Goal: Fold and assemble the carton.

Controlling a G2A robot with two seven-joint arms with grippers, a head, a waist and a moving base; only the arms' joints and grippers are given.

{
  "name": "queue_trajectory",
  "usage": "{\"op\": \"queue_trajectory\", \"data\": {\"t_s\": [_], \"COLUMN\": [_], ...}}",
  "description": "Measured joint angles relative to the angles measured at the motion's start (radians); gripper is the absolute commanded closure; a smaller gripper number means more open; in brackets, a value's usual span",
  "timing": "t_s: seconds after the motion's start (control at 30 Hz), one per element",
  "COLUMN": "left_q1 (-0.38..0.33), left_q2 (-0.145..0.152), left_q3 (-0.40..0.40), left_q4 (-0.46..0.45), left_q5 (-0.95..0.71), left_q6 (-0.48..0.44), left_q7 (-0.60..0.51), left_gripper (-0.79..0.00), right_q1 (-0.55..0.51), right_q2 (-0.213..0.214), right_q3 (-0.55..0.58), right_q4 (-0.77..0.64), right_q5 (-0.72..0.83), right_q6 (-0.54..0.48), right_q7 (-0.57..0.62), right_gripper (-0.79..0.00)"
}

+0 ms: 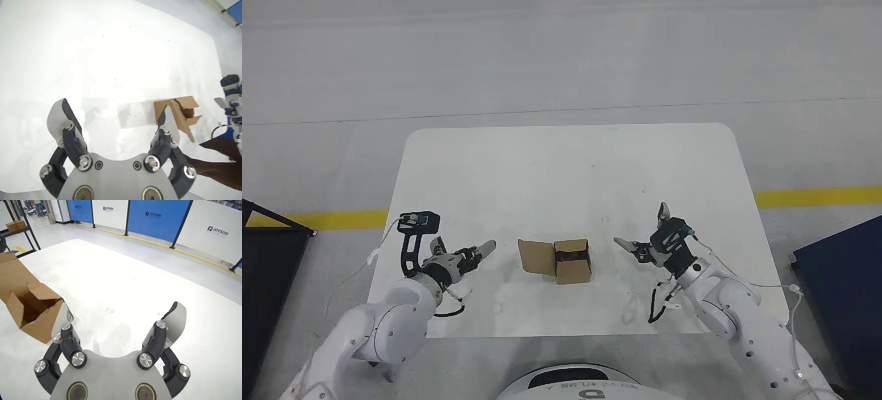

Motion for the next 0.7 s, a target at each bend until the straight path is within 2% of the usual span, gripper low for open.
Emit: {"op": "queue_trajectory", "data": {"t_s": [0.27, 0.7], "left_q1": [-0.061, -0.078], "left_q2": [-0.003, -0.007], "left_q3": [0.1, 0.113], "left_q4": [0.057, 0.079], "left_q5": [0.124, 0.133], "left_q6": [-0.111, -0.122], "left_q7": [-0.037, -0.04], "left_gripper": [-0.785, -0.785], "right_q1": [0.021, 0.058], "right_q2": [-0.01, -0.026], "right_q3": [-0.038, -0.075], "right_q4": [0.027, 0.06], "right_q5": [-0.03, -0.042], "right_q6": [-0.008, -0.004], "right_q7": [-0.006, 0.038], "right_gripper": [-0.785, -0.785]}}
